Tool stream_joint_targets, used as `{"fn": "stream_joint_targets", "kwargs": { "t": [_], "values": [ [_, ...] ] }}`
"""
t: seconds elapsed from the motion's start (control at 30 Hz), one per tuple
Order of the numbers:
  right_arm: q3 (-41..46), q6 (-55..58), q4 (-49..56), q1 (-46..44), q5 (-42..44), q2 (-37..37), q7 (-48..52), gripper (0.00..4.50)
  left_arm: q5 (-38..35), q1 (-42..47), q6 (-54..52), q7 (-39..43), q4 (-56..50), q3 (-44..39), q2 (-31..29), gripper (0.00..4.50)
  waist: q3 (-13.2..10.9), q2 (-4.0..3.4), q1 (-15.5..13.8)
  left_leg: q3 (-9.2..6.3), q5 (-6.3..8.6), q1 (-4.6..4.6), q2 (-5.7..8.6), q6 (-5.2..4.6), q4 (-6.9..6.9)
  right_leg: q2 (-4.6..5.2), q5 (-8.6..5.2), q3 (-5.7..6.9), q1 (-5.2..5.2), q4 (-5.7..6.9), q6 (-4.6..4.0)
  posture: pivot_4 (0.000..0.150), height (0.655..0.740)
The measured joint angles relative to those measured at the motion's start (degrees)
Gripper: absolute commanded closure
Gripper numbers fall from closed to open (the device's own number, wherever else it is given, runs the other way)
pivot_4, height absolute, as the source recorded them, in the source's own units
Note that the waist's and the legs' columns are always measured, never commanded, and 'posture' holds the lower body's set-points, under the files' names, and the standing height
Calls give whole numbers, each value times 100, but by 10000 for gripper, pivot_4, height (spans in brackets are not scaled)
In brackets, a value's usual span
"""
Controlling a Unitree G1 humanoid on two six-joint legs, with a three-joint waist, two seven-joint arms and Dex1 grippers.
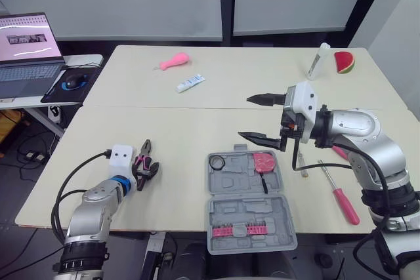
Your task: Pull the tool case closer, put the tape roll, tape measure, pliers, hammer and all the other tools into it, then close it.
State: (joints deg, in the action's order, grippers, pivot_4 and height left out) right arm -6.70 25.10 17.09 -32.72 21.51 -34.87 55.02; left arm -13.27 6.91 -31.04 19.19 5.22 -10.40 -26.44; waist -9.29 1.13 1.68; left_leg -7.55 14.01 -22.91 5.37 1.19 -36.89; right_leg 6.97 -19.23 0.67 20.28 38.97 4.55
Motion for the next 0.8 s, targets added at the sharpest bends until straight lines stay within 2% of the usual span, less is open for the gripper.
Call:
{"fn": "stream_joint_targets", "kwargs": {
  "t": [0.23,0.53,0.7,0.8],
  "values": [
    [0,34,26,15,3,-2,-11,0,42,84,-6,-79,85,-2,20,19722,0,0,3,0,0,1,0,0,0,0,0,0,0,0,0,1500,7400],
    [0,30,27,44,-6,-33,-8,0,54,25,-66,30,-6,45,-110,19706,0,0,9,0,0,1,-1,0,1,0,0,0,0,0,0,1500,7400],
    [-16,10,-11,283,-106,-268,55,0,142,-2,181,1288,-237,467,-1245,19706,-9,5,-1,-3,0,-7,1,0,1,0,0,-2,8,-1,0,1500,7400],
    [-141,-248,-172,299,-408,-604,261,0,185,343,547,2265,-486,742,-1976,19706,-9,4,-23,-3,0,-6,3,0,2,2,0,1,13,-6,0,1500,7400]
  ]
}}
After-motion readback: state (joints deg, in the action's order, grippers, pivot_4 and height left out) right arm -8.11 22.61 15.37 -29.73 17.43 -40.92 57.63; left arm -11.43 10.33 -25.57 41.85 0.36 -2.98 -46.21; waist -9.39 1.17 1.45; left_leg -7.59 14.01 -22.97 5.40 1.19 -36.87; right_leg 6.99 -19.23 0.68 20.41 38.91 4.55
